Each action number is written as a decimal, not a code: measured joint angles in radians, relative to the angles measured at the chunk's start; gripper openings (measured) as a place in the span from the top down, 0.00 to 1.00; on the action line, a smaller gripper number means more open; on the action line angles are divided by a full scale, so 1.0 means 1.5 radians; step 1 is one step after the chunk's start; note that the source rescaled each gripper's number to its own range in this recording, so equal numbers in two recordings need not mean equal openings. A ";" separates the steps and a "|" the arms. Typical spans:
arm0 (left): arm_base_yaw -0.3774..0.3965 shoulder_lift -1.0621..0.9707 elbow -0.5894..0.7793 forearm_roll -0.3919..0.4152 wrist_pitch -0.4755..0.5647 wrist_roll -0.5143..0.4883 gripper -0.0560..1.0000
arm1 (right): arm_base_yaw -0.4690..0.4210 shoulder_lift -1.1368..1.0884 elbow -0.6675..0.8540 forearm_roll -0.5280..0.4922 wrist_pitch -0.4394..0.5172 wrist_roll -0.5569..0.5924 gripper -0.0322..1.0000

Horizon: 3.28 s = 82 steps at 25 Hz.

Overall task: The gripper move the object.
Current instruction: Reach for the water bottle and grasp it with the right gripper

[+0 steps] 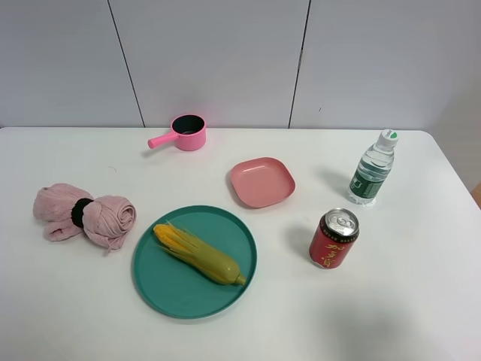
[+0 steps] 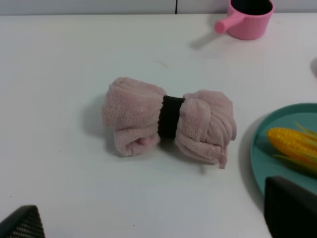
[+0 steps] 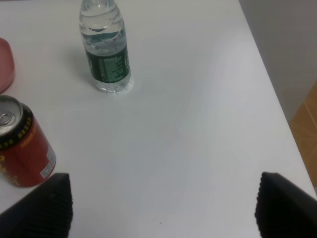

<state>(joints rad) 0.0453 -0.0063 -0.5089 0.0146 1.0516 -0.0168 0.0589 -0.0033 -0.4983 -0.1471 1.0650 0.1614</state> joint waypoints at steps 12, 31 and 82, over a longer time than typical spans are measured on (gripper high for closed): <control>0.000 0.000 0.000 0.000 0.000 0.000 0.00 | 0.000 0.000 0.000 0.000 0.000 0.000 0.49; 0.000 0.000 0.000 0.000 0.000 0.000 0.00 | 0.000 0.262 -0.060 0.000 -0.318 -0.113 0.49; 0.000 0.000 0.000 0.000 0.000 0.000 0.00 | -0.126 1.027 0.209 0.027 -1.303 -0.197 0.49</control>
<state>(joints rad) 0.0453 -0.0063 -0.5089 0.0146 1.0516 -0.0168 -0.1296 1.5373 -0.1851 -0.1071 -0.8897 -0.1346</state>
